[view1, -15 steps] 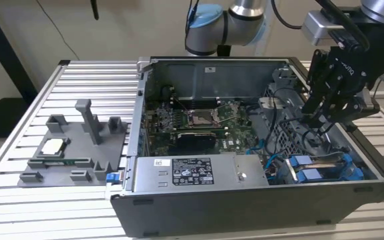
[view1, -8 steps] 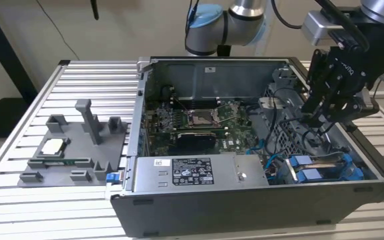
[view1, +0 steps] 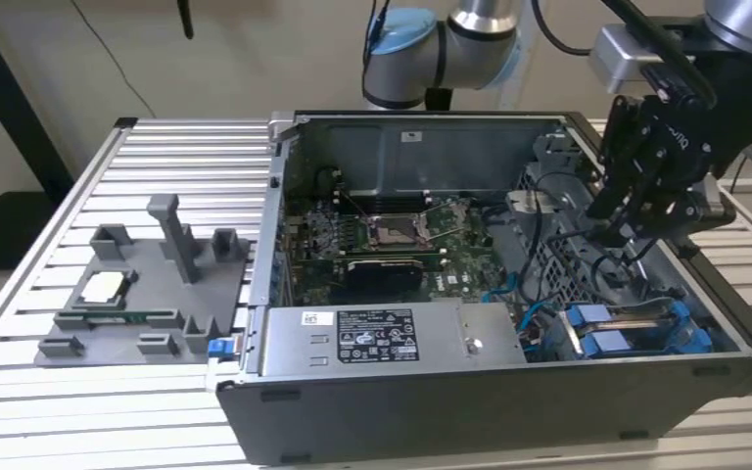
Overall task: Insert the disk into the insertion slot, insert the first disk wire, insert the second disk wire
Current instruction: 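Insert the first disk wire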
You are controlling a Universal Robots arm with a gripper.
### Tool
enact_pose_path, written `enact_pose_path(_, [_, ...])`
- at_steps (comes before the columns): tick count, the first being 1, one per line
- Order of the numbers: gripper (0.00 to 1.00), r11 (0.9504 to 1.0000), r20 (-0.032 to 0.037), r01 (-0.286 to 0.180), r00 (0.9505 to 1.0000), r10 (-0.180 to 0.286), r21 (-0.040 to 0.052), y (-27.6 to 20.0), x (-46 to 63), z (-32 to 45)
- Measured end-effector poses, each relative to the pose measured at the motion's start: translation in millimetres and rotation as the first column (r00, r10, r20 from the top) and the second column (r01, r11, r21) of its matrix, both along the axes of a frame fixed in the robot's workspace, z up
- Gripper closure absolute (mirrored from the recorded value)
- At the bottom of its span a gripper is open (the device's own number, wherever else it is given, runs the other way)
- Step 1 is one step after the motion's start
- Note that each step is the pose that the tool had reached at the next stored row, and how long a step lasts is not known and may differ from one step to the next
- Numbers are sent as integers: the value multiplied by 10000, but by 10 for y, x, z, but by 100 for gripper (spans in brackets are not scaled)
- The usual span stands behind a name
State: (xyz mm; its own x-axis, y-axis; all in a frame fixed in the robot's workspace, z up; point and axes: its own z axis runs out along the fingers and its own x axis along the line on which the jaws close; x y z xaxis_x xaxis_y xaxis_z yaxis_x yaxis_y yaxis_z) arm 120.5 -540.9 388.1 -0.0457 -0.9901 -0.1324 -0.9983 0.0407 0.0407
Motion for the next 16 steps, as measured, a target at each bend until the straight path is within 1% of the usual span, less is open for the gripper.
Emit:
enact_pose_path(2, [60, 9999, 0, 9, 10000, -9, 118, 0, 0, -4])
enact_pose_path(4, [60, 9998, 0, 17, 10000, -17, 201, 0, 0, -8])
enact_pose_path(5, [62, 9997, -1, 22, 10000, -22, 235, 0, 0, -10])
enact_pose_path(6, [68, 9996, -1, 30, 10000, -30, 264, 0, 0, -12])
enact_pose_path(7, [68, 9996, -1, 39, 10000, -39, 284, 1, 1, -15])
enact_pose_path(8, [75, 9996, -1, 46, 10000, -46, 295, 1, 2, -17])
enact_pose_path(9, [80, 9995, -1, 53, 10000, -53, 297, 1, 3, -19])
enact_pose_path(11, [81, 9995, -1, 58, 10000, -58, 297, 0, 12, -23])
enact_pose_path(12, [81, 9996, -1, 59, 10000, -59, 280, 1, 16, -25])
enact_pose_path(14, [81, 9998, -5, 60, 10000, -59, 181, 0, 24, -28])
enact_pose_path(16, [81, 9999, -5, 61, 10000, -60, 162, 0, 25, -30])
